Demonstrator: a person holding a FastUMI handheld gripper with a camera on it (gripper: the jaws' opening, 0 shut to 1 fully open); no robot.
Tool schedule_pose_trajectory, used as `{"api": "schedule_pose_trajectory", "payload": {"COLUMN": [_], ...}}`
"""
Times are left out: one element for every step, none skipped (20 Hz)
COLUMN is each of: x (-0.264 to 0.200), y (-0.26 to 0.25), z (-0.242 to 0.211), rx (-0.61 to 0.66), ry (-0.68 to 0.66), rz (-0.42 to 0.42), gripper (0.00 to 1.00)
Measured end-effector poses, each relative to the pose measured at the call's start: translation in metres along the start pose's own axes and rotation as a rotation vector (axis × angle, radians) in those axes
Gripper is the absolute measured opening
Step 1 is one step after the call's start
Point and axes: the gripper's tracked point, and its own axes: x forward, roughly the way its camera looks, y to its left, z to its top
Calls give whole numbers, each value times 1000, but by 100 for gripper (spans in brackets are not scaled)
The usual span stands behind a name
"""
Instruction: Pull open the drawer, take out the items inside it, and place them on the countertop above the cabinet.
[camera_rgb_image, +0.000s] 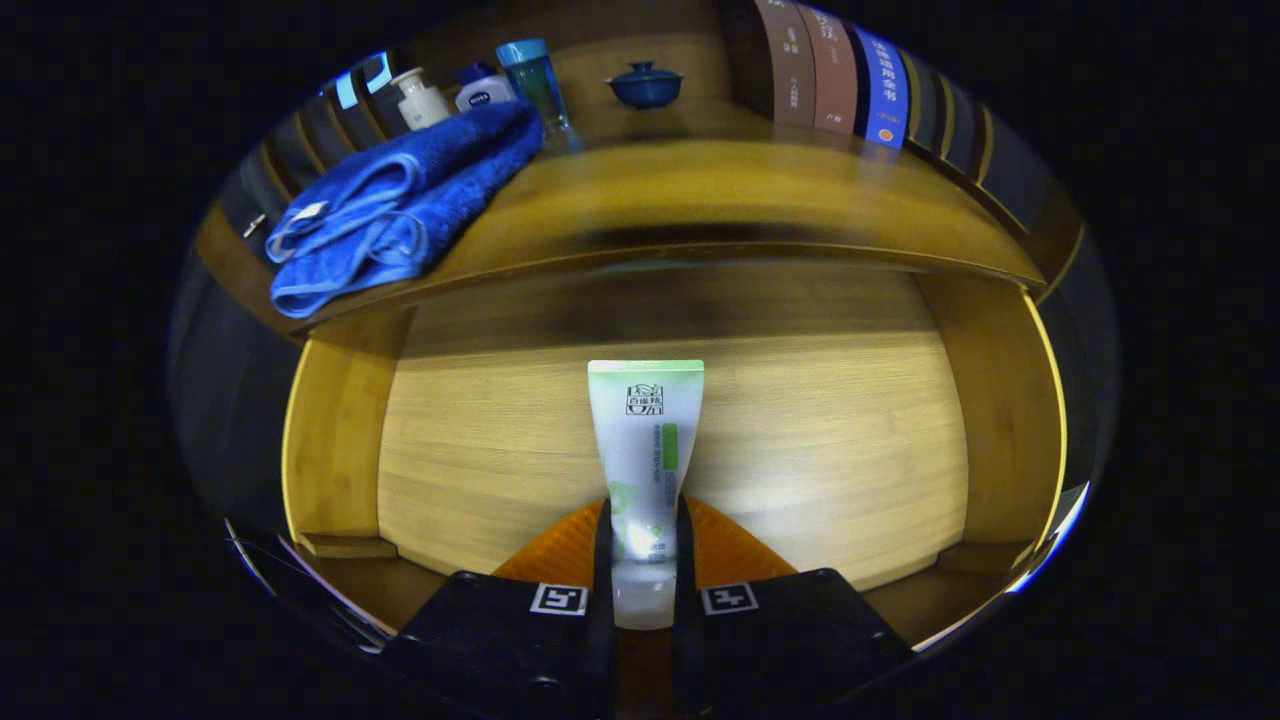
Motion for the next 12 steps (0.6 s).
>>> {"api": "schedule_pose_trajectory", "payload": {"x": [-9,-19,-28,-37,-44,-54,-62,-70,-79,-86,-90,-93], "y": [1,2,4,6,8,12,14,19,23,24,25,25], "z": [0,0,1,2,5,8,13,21,31,45,58,73], "rx": [-8,-18,-22,-19,-14,-7,-4,-1,3,0,-7,-13], "ry": [-11,-22,-32,-44,-55,-65,-72,-79,-88,-98,-106,-117], "rz": [-1,-2,-1,0,5,11,20,34,42,42,37,28], "gripper": [27,27,26,26,27,26,26,27,27,27,27,26]}}
